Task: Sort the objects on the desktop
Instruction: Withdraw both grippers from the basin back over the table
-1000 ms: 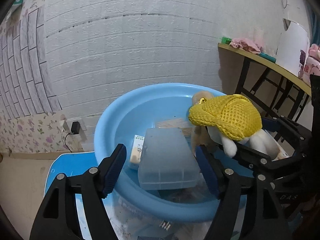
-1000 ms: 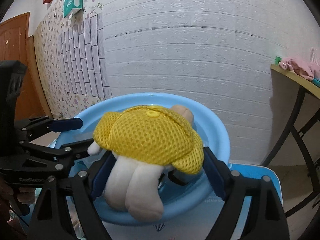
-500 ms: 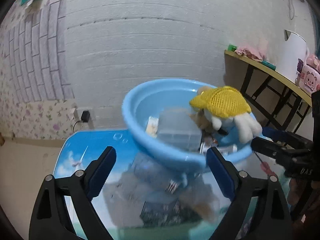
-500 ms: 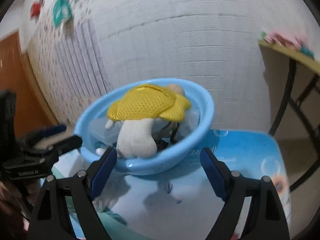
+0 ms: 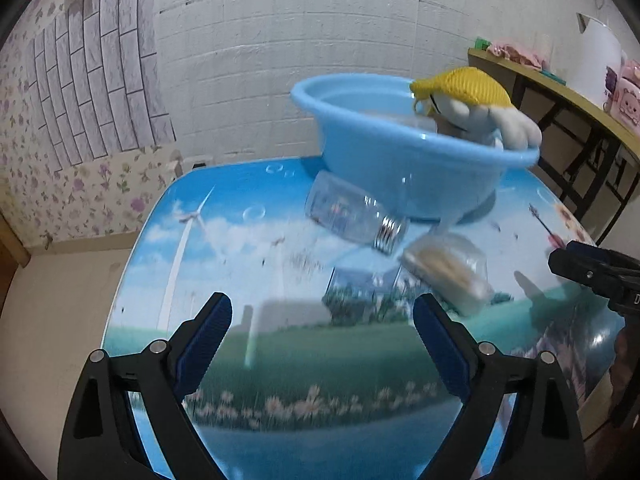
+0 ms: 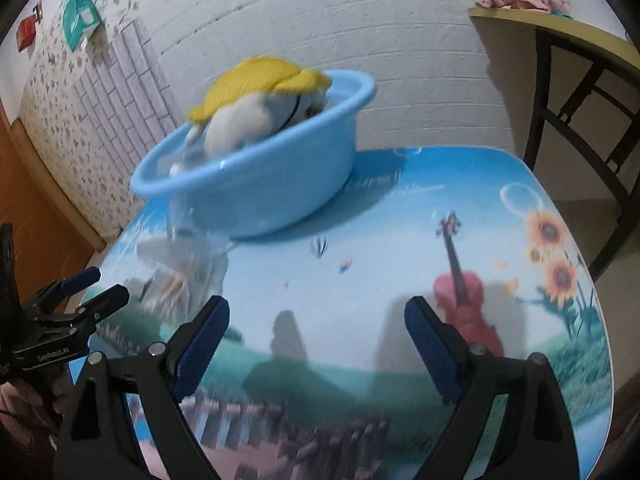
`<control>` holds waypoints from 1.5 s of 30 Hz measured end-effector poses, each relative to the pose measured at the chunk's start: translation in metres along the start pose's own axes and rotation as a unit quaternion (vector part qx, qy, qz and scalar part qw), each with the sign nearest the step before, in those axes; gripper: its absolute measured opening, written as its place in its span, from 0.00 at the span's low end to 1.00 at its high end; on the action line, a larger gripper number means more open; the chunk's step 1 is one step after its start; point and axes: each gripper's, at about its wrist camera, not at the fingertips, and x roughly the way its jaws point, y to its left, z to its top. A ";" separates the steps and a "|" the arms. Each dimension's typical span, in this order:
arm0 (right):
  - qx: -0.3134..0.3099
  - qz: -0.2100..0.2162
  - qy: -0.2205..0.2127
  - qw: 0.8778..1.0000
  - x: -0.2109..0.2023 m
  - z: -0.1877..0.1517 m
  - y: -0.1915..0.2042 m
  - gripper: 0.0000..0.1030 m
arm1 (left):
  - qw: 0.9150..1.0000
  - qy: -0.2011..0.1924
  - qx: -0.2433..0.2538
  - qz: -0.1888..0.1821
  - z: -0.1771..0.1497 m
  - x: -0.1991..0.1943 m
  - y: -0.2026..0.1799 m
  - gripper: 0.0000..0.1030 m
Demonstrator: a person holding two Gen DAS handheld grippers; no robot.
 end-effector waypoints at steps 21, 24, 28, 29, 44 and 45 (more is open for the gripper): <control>-0.035 0.035 -0.019 0.999 -0.021 -0.011 0.031 0.88 | 1.000 -0.001 0.007 -0.019 -0.015 -0.010 -0.003 0.90; -0.036 0.036 -0.022 0.998 -0.023 -0.010 0.033 0.88 | 1.000 -0.005 0.010 -0.020 -0.014 -0.012 -0.005 0.90; -0.037 0.033 -0.018 0.999 -0.020 -0.011 0.032 0.86 | 1.000 -0.005 0.009 -0.020 -0.014 -0.013 -0.005 0.90; -0.038 0.031 -0.016 0.999 -0.019 -0.012 0.032 0.84 | 1.000 -0.006 0.008 -0.021 -0.014 -0.013 -0.004 0.90; -0.036 0.032 -0.002 0.999 -0.010 -0.014 0.034 0.62 | 0.999 -0.030 -0.001 -0.035 -0.014 -0.019 0.005 0.90; -0.036 0.033 -0.001 0.999 -0.010 -0.014 0.034 0.62 | 0.999 -0.032 -0.002 -0.036 -0.013 -0.019 0.006 0.90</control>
